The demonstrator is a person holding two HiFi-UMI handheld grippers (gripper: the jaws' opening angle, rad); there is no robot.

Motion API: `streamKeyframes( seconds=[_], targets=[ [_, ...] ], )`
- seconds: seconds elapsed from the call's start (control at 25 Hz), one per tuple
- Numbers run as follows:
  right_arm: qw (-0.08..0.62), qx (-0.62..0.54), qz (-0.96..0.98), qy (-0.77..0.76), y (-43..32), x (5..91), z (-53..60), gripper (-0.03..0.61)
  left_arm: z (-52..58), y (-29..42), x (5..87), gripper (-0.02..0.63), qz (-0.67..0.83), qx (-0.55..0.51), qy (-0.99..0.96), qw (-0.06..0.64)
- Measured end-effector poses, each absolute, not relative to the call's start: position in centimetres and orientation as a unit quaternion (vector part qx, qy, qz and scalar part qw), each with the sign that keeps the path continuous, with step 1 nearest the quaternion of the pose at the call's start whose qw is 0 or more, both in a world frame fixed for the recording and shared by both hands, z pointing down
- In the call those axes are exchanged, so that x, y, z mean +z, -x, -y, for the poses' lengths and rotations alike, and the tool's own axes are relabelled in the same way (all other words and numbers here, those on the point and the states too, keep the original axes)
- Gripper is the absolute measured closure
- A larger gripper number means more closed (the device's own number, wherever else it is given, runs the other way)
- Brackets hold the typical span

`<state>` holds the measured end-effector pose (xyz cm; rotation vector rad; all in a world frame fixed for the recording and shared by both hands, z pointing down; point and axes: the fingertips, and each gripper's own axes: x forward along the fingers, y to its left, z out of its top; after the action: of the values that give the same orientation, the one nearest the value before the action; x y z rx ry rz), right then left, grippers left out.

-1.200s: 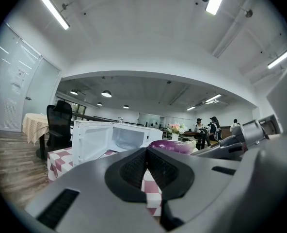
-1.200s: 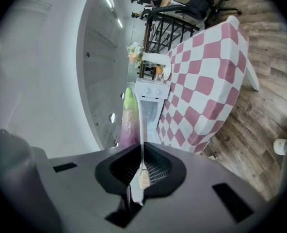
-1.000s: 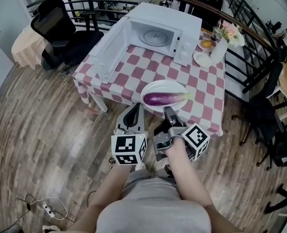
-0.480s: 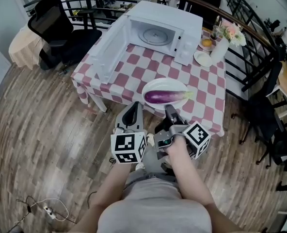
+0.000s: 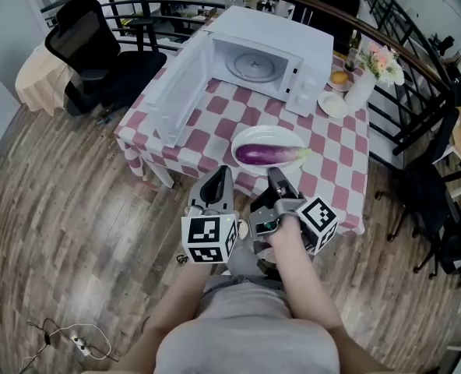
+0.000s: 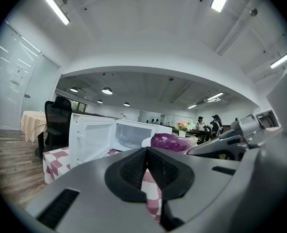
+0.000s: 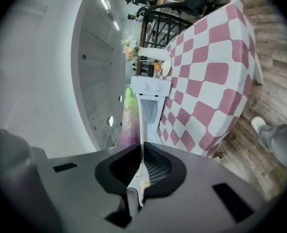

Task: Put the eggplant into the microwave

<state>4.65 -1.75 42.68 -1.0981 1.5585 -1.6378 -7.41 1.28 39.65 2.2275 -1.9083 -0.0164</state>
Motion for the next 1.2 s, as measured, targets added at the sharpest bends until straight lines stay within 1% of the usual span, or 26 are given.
streamKeyframes(
  seconds=[0.84, 1.2],
  targets=[
    [0.301, -0.634, -0.583, 0.410, -1.1, 43.3, 14.6, 0.541, 11.4, 11.6, 38.8, 0.611, 0.661, 0.004, -0.744, 0.094],
    [0.285, -0.638, -0.581, 0.417, 0.3, 43.6, 20.4, 0.541, 17.5, 12.5, 38.3, 0.611, 0.657, 0.010, -0.747, 0.097]
  ],
)
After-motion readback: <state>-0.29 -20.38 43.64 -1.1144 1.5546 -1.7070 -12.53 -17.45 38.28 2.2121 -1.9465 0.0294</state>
